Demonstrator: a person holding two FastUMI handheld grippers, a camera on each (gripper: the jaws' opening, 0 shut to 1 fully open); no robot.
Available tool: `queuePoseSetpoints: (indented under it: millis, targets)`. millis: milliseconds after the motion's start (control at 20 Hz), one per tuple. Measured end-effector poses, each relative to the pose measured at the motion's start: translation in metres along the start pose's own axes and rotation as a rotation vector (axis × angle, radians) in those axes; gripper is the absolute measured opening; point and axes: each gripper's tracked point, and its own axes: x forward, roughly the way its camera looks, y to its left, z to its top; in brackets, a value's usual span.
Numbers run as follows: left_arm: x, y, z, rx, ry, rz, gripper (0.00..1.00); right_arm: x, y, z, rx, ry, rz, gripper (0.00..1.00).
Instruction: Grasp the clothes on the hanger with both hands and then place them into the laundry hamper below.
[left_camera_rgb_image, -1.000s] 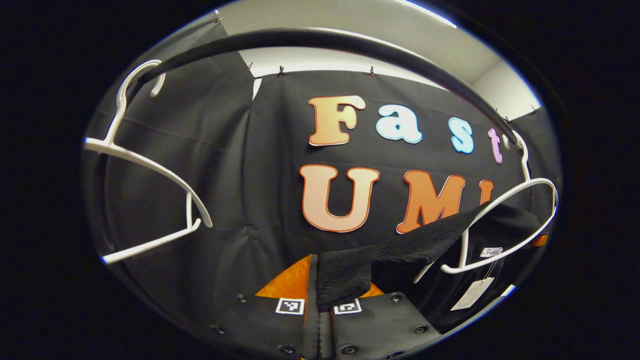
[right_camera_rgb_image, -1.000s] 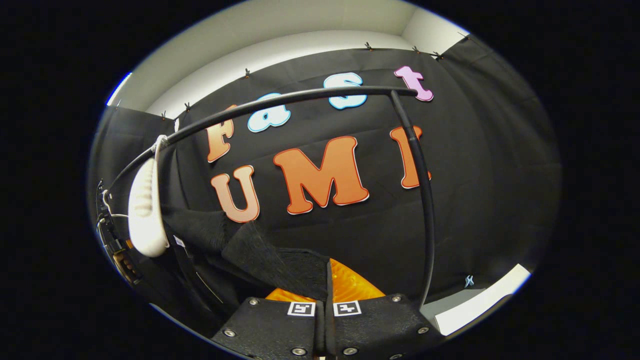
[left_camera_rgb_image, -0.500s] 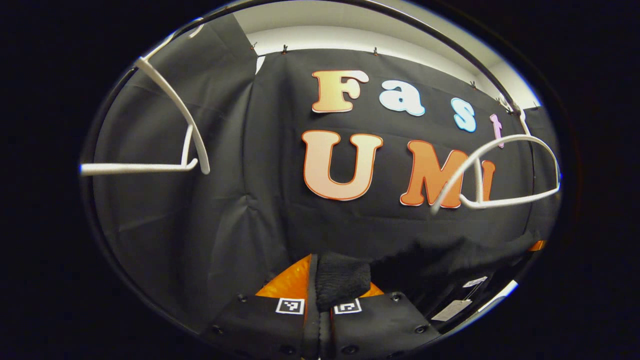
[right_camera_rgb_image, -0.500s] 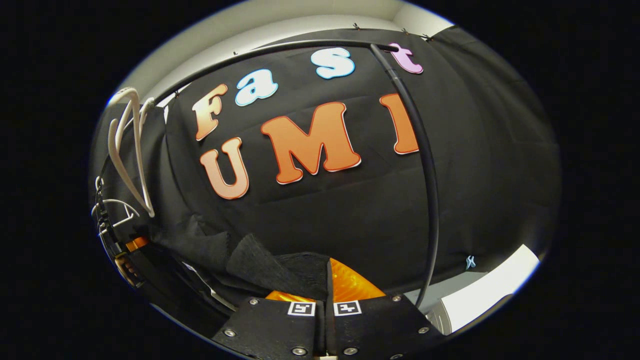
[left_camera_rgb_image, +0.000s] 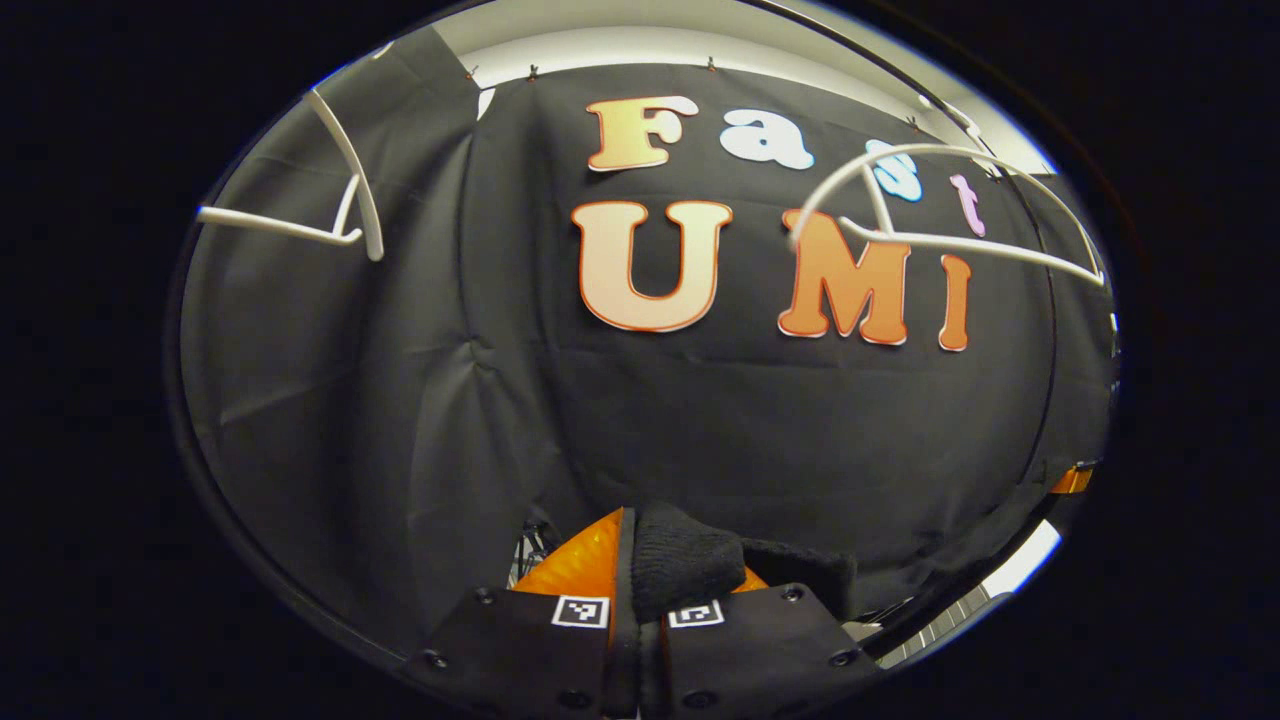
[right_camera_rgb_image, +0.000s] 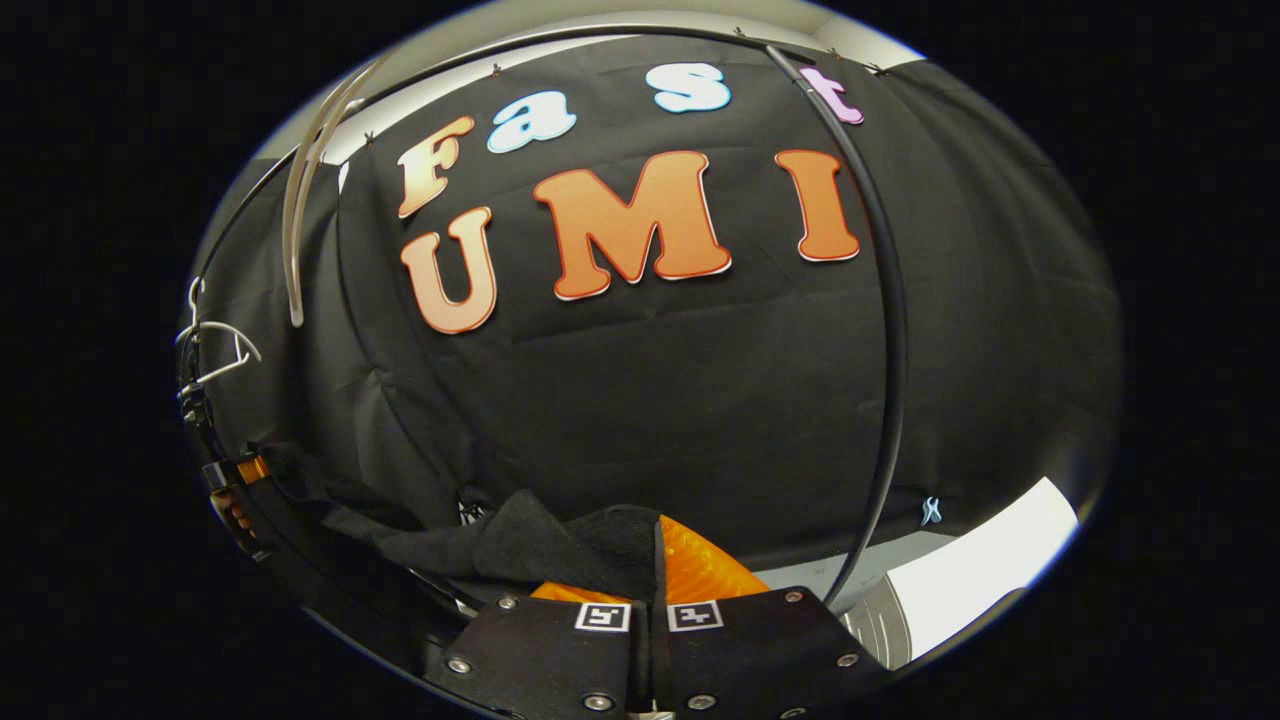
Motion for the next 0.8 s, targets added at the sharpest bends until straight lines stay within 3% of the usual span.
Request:
queuePoseSetpoints:
  millis: [250,800]
  targets:
    - [-0.001,-0.031,-0.043,0.025,0.050,-0.063,0.09,0.014,0.016,-0.053,-0.018,0.062,0.014,0.00]
    - [0.014,-0.068,-0.144,0.094,0.193,-0.116,0.09,0.040,0.027,-0.148,-0.041,0.190,0.024,0.00]
